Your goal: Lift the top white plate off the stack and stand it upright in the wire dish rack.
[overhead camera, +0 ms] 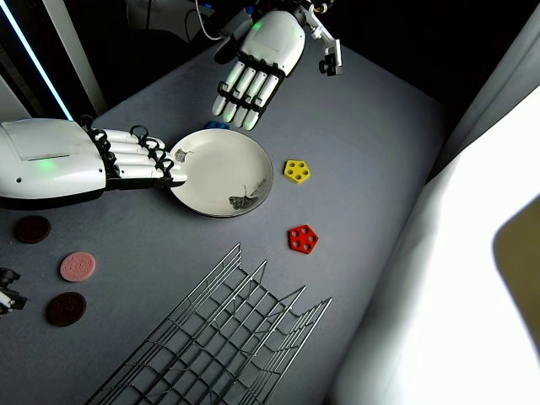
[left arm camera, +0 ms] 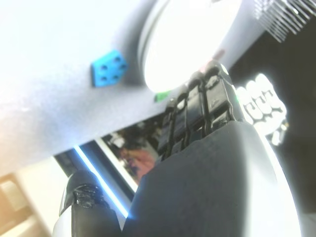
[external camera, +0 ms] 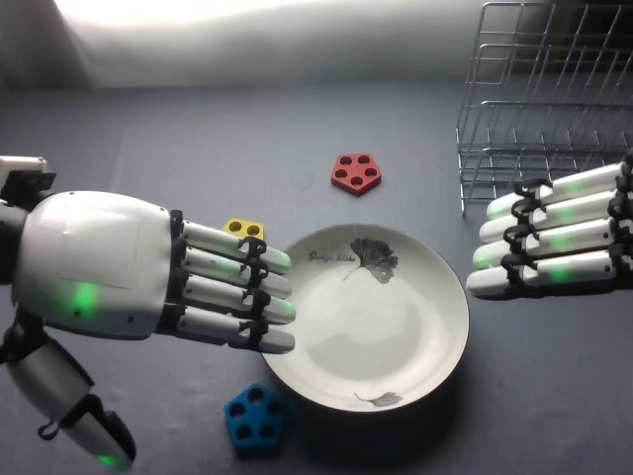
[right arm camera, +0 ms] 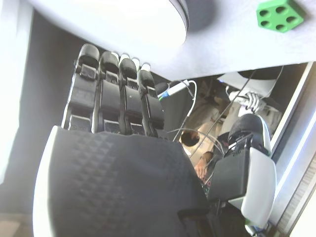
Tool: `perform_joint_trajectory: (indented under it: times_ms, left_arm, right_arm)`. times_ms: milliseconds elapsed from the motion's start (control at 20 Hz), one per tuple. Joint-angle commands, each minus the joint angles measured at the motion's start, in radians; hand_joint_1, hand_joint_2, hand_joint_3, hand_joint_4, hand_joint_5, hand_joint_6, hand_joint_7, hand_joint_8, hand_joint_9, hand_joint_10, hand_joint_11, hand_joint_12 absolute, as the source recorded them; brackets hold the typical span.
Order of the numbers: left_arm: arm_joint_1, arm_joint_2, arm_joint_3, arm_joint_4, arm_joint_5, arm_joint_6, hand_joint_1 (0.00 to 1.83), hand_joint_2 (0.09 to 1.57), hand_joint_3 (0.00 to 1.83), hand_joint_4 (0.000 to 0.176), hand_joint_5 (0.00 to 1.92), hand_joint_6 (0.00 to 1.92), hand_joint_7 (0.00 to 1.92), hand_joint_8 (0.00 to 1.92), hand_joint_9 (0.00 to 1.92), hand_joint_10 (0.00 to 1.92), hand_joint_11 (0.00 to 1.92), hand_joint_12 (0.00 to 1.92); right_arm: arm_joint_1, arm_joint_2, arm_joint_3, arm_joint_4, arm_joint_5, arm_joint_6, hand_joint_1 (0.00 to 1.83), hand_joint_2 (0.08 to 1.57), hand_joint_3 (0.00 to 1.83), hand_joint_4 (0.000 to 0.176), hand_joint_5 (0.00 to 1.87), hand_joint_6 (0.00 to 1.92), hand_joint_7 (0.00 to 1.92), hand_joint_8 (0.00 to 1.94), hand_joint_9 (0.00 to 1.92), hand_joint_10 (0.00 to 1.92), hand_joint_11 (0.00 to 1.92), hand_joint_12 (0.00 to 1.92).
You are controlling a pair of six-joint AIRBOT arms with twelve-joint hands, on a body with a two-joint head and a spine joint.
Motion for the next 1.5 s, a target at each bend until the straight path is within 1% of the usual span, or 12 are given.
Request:
perform_joint_trajectory:
  times_ms: [0, 100, 200, 300, 400, 550, 800, 900, 1100, 1250, 1350, 1450]
  left_arm:
    - [-0.022, -0.007, -0.005, -0.068, -0.045, 0.003, 0.06, 0.98, 0.00, 0.000, 0.04, 0.00, 0.07, 0.00, 0.07, 0.00, 0.07, 0.02]
    - [-0.022, -0.018, -0.006, -0.065, -0.034, 0.010, 0.09, 0.97, 0.00, 0.000, 0.06, 0.01, 0.08, 0.01, 0.08, 0.01, 0.09, 0.02]
    - [-0.022, -0.027, -0.006, -0.064, -0.022, 0.015, 0.05, 0.98, 0.00, 0.000, 0.02, 0.00, 0.05, 0.00, 0.05, 0.00, 0.06, 0.01]
    - [-0.022, -0.036, -0.006, -0.061, -0.009, 0.017, 0.06, 0.98, 0.00, 0.000, 0.03, 0.00, 0.06, 0.00, 0.06, 0.01, 0.07, 0.02]
    - [-0.022, -0.043, -0.007, -0.059, 0.006, 0.024, 0.07, 0.97, 0.00, 0.000, 0.03, 0.01, 0.06, 0.01, 0.07, 0.01, 0.08, 0.02]
    - [-0.020, -0.051, -0.007, -0.048, 0.026, 0.036, 0.05, 0.97, 0.00, 0.000, 0.04, 0.01, 0.06, 0.01, 0.07, 0.01, 0.09, 0.02]
    - [-0.010, -0.066, -0.009, -0.045, 0.056, 0.042, 0.10, 0.97, 0.00, 0.000, 0.03, 0.00, 0.06, 0.00, 0.07, 0.00, 0.09, 0.02]
    - [-0.006, -0.075, -0.009, -0.038, 0.075, 0.046, 0.06, 0.97, 0.00, 0.000, 0.02, 0.00, 0.04, 0.00, 0.05, 0.00, 0.08, 0.01]
    - [0.002, -0.084, -0.007, -0.035, 0.095, 0.053, 0.07, 0.98, 0.00, 0.000, 0.03, 0.00, 0.07, 0.01, 0.07, 0.01, 0.07, 0.01]
    - [0.006, -0.093, -0.002, -0.029, 0.113, 0.056, 0.08, 0.97, 0.00, 0.000, 0.04, 0.00, 0.07, 0.01, 0.07, 0.00, 0.08, 0.01]
    - [0.009, -0.101, 0.002, -0.016, 0.128, 0.056, 0.07, 0.98, 0.00, 0.000, 0.03, 0.00, 0.07, 0.00, 0.08, 0.00, 0.08, 0.01]
    - [0.014, -0.107, 0.005, -0.008, 0.136, 0.056, 0.06, 0.97, 0.00, 0.000, 0.04, 0.00, 0.07, 0.00, 0.08, 0.01, 0.10, 0.02]
  right_arm:
    - [0.002, 0.013, -0.001, 0.061, 0.061, -0.002, 0.10, 0.91, 0.00, 0.000, 0.13, 0.00, 0.16, 0.00, 0.17, 0.00, 0.17, 0.00]
    - [0.002, 0.015, -0.001, 0.062, 0.061, -0.002, 0.10, 0.90, 0.00, 0.000, 0.15, 0.01, 0.19, 0.01, 0.20, 0.01, 0.21, 0.02]
    - [0.000, 0.015, -0.001, 0.062, 0.061, -0.002, 0.09, 0.92, 0.00, 0.000, 0.12, 0.00, 0.15, 0.00, 0.15, 0.00, 0.16, 0.00]
    - [-0.005, 0.015, -0.001, 0.065, 0.061, -0.002, 0.12, 0.91, 0.00, 0.000, 0.17, 0.01, 0.20, 0.00, 0.20, 0.01, 0.21, 0.02]
    - [-0.012, 0.016, -0.001, 0.070, 0.061, -0.002, 0.12, 0.91, 0.00, 0.000, 0.13, 0.00, 0.16, 0.00, 0.16, 0.00, 0.18, 0.00]
    - [-0.012, 0.008, 0.007, 0.073, 0.061, 0.012, 0.11, 0.91, 0.00, 0.000, 0.15, 0.01, 0.18, 0.01, 0.18, 0.01, 0.19, 0.01]
    - [-0.019, 0.011, 0.012, 0.088, 0.065, 0.015, 0.10, 0.91, 0.00, 0.000, 0.17, 0.01, 0.19, 0.01, 0.20, 0.01, 0.20, 0.01]
    - [-0.019, 0.008, 0.022, 0.085, 0.066, 0.016, 0.11, 0.91, 0.00, 0.000, 0.15, 0.00, 0.19, 0.00, 0.20, 0.00, 0.21, 0.01]
    - [-0.022, -0.002, 0.043, 0.084, 0.066, 0.018, 0.10, 0.91, 0.00, 0.000, 0.15, 0.00, 0.18, 0.00, 0.20, 0.01, 0.22, 0.01]
    - [-0.022, -0.007, 0.050, 0.079, 0.069, 0.030, 0.14, 0.90, 0.00, 0.000, 0.20, 0.02, 0.22, 0.01, 0.23, 0.01, 0.24, 0.02]
    - [-0.022, -0.010, 0.054, 0.074, 0.072, 0.034, 0.12, 0.91, 0.00, 0.000, 0.14, 0.00, 0.16, 0.00, 0.17, 0.00, 0.18, 0.00]
    - [-0.022, -0.011, 0.057, 0.074, 0.073, 0.034, 0.12, 0.91, 0.00, 0.000, 0.14, 0.00, 0.17, 0.00, 0.18, 0.00, 0.18, 0.01]
